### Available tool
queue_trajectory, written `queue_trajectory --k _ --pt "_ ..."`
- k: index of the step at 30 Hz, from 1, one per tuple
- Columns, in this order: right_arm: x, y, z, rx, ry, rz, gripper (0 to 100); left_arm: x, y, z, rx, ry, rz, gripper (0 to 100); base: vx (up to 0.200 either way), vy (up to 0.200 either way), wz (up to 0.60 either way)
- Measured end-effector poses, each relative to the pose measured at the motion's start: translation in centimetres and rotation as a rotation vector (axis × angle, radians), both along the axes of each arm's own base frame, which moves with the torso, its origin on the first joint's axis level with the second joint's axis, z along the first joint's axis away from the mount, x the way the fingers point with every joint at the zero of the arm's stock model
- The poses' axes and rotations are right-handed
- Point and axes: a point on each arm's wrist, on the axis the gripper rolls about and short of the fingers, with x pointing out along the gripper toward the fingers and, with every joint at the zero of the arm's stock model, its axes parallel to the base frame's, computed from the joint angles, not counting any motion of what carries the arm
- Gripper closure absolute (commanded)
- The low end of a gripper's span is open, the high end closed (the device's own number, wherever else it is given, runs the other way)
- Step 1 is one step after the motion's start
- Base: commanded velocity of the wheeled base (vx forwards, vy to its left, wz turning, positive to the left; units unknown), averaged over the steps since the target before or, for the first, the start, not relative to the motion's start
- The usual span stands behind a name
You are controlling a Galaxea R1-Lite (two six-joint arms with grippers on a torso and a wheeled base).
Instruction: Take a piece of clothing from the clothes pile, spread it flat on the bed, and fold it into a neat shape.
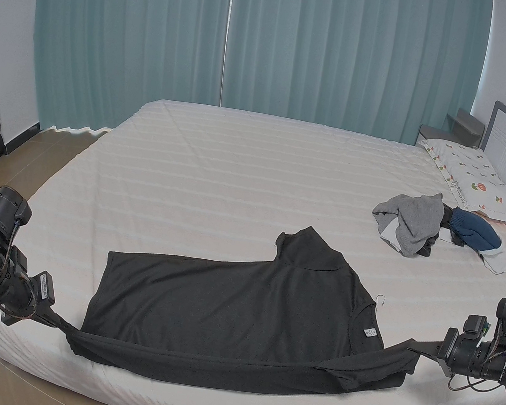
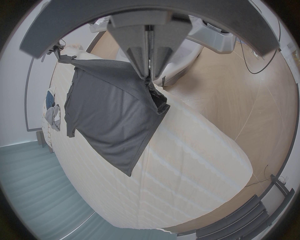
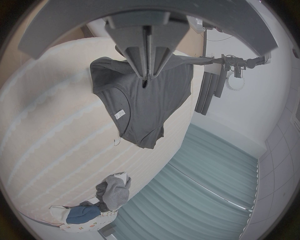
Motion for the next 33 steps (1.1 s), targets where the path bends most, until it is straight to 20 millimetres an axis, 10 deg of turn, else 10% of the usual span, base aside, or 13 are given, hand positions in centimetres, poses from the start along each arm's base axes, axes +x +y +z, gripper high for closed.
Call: queue_trajectory --k 33 --pt "7.7 0.2 -3.9 0.001 0.069 0.013 100 8.1 0.5 -5.3 -0.006 0.135 0.012 100 0.0 0.0 0.0"
